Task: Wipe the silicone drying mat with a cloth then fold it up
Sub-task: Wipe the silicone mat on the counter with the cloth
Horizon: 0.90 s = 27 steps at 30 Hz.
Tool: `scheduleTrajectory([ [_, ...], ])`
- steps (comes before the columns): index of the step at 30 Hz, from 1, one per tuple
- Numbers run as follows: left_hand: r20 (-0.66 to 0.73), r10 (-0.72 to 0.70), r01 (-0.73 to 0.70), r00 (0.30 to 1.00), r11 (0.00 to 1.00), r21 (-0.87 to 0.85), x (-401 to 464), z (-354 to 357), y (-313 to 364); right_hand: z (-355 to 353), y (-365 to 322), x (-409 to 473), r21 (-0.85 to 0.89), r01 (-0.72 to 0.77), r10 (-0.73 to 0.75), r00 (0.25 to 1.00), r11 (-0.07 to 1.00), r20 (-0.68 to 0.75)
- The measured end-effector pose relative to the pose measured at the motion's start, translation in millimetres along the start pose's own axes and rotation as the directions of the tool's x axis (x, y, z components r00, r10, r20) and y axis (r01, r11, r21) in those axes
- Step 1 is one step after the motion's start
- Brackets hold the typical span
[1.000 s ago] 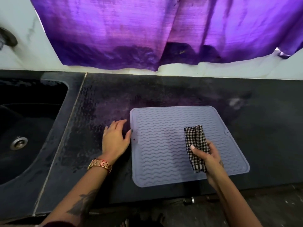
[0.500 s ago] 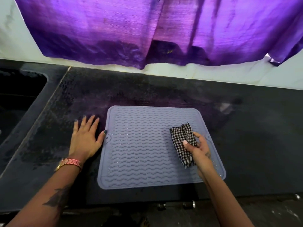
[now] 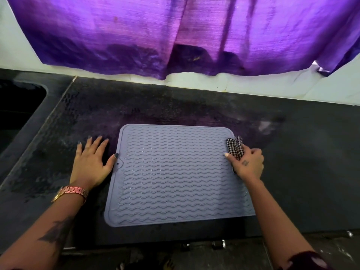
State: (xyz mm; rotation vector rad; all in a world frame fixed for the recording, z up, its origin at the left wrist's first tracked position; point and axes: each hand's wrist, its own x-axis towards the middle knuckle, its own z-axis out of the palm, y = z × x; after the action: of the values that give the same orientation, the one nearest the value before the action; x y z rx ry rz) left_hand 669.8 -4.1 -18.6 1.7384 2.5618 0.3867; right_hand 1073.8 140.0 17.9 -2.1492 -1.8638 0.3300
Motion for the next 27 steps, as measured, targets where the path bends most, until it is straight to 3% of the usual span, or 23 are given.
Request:
scheduleTrajectory([
  [4,0.001,-0.006,0.006,1.0,1.0,-0.018,2,0,0,3,-13,-4,-0.147,0.096,-0.109,0.991,0.984,-0.076],
  [7,-0.006,-0.014,0.014,1.0,0.999,-0.04,2,0,0,0,-19,-2,-0.213,0.172,-0.187,0.981,0.962,-0.051],
  [9,-0.007,-0.018,0.018,1.0,0.999,-0.043,2,0,1,-9,-14,4,-0.082,0.182,-0.186,0.982,0.98,-0.034],
  [11,-0.007,-0.02,0.019,1.0,0.999,-0.046,2,0,1,-18,-7,9,0.181,0.074,-0.059,0.994,0.981,-0.087],
  [12,-0.007,-0.02,0.02,1.0,0.999,-0.051,2,-1,1,-18,-5,10,0.231,0.033,-0.004,0.992,0.972,-0.122],
  [16,-0.002,-0.022,0.022,1.0,0.998,-0.054,2,-1,1,0,-16,-2,-0.191,0.071,-0.087,0.993,0.979,-0.078],
  [19,-0.012,-0.022,0.022,1.0,0.999,-0.047,2,-1,1,12,-29,-8,-0.301,0.119,-0.155,0.983,0.946,-0.1],
  [21,-0.015,-0.021,0.02,1.0,0.999,-0.048,2,0,1,11,-28,-2,-0.219,0.175,-0.194,0.979,0.96,-0.069],
  [23,-0.015,-0.02,0.019,1.0,0.999,-0.044,2,-1,1,1,-21,9,0.113,0.151,-0.151,0.988,0.982,-0.012],
  [25,-0.018,-0.018,0.018,1.0,0.999,-0.045,2,-1,1,-12,-14,20,0.464,0.001,0.012,1.0,0.886,-0.025],
  [27,-0.021,-0.023,0.022,1.0,0.998,-0.05,2,-1,1,-17,-8,28,0.423,-0.067,0.122,0.987,0.904,-0.104],
])
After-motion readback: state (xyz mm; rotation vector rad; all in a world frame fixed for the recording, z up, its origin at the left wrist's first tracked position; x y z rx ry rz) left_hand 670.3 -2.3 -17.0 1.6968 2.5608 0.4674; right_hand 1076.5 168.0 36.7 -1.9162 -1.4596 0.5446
